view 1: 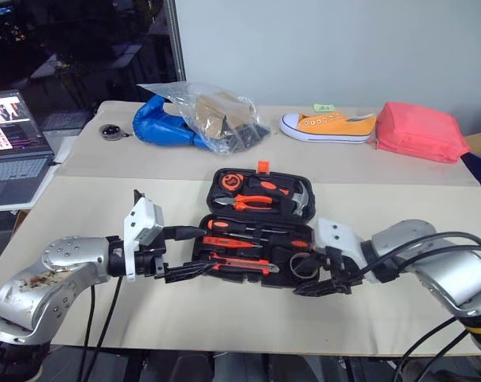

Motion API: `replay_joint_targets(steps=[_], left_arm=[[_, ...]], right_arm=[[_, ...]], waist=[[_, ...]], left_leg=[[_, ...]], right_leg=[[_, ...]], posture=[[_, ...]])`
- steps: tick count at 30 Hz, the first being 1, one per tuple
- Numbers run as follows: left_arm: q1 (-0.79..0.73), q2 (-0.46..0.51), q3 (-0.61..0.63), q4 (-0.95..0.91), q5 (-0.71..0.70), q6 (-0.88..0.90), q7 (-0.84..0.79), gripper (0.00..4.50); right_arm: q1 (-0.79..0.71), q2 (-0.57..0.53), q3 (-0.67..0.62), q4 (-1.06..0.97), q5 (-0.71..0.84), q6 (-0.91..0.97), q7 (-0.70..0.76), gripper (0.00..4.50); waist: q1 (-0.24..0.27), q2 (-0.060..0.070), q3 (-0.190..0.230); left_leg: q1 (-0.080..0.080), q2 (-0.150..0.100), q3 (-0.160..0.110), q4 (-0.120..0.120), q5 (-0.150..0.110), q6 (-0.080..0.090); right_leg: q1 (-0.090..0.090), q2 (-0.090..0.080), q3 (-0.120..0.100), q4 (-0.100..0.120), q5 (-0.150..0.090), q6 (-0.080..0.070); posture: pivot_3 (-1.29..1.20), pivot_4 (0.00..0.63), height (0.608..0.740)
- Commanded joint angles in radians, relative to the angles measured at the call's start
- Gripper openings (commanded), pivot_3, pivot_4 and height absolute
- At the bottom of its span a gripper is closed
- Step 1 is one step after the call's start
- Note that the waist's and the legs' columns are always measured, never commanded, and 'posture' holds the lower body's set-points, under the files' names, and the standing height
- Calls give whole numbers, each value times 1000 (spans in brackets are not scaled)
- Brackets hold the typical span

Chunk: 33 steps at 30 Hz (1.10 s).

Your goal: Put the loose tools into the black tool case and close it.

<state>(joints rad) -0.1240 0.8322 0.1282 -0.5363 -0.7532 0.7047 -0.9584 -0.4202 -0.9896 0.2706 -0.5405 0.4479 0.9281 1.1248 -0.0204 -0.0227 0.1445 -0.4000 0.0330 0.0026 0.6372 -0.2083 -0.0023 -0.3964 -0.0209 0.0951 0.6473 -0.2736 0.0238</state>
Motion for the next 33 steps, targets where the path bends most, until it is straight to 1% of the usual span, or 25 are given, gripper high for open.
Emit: replay_joint_targets(steps=[1,7,11,14,20,22,25,27,29,30,32,33], left_arm=[[-17,4,10,-37,-30,12,10,4012],[-35,3,3,-37,-37,25,18,4012],[-41,6,-2,-35,-39,26,18,4012],[-40,7,-2,-33,-39,25,19,4012],[-22,3,10,-33,-43,26,32,4012],[-20,-6,18,-23,-47,32,53,4012],[-46,-49,28,17,-28,46,147,4012],[-81,-95,24,54,8,70,259,4012],[-128,-160,17,92,80,60,393,4012],[-164,-195,23,127,89,85,455,4012],[-250,-247,6,203,126,143,552,4012],[-303,-274,1,256,129,181,587,4012]], right_arm=[[-22,-1,-24,1,-7,8,-30,2628],[-7,-28,40,15,-59,-11,-26,2628],[-10,-27,84,8,-45,-3,14,2628],[-14,-29,92,13,-51,-15,21,2628],[1,-46,38,-6,-33,-41,33,2628],[17,-13,-33,-16,8,-68,16,2628],[3,87,-179,-4,105,-32,-57,2628],[-21,176,-243,32,84,-52,-173,2628],[-66,244,-289,102,78,4,-282,2628],[-88,268,-302,141,52,12,-338,2628],[-120,300,-321,207,17,22,-422,3126],[-139,312,-319,243,-12,25,-467,3222]], waist=[[0,0,0],[1,0,0],[-1,0,0],[-1,0,0],[1,0,0],[0,0,0],[-1,0,0],[0,0,0],[1,0,0],[2,0,0],[5,0,0],[8,0,0]], left_leg=[[0,0,0,0,0,0],[-1,0,0,0,0,0],[0,0,0,0,0,0],[0,0,0,0,0,0],[0,0,0,0,0,0],[0,0,0,0,0,0],[0,0,0,0,0,0],[0,0,-1,0,0,0],[1,0,-2,1,0,0],[2,0,-2,2,0,0],[2,-1,-2,3,0,0],[2,-2,-2,3,0,0]], right_leg=[[0,0,0,0,0,0],[0,0,0,0,0,0],[0,0,0,0,0,0],[-1,0,0,0,0,0],[0,0,0,0,0,0],[0,0,0,0,0,0],[0,0,0,0,0,0],[1,0,0,1,0,0],[3,1,-1,0,0,0],[4,0,-1,0,1,2],[5,0,0,0,2,2],[5,0,0,0,3,2]], posture=[[0,150,740],[0,150,740],[0,150,740],[0,150,740],[0,150,740],[0,150,740],[0,150,740],[0,150,740],[0,150,740],[0,150,740],[0,150,740],[0,150,740]])
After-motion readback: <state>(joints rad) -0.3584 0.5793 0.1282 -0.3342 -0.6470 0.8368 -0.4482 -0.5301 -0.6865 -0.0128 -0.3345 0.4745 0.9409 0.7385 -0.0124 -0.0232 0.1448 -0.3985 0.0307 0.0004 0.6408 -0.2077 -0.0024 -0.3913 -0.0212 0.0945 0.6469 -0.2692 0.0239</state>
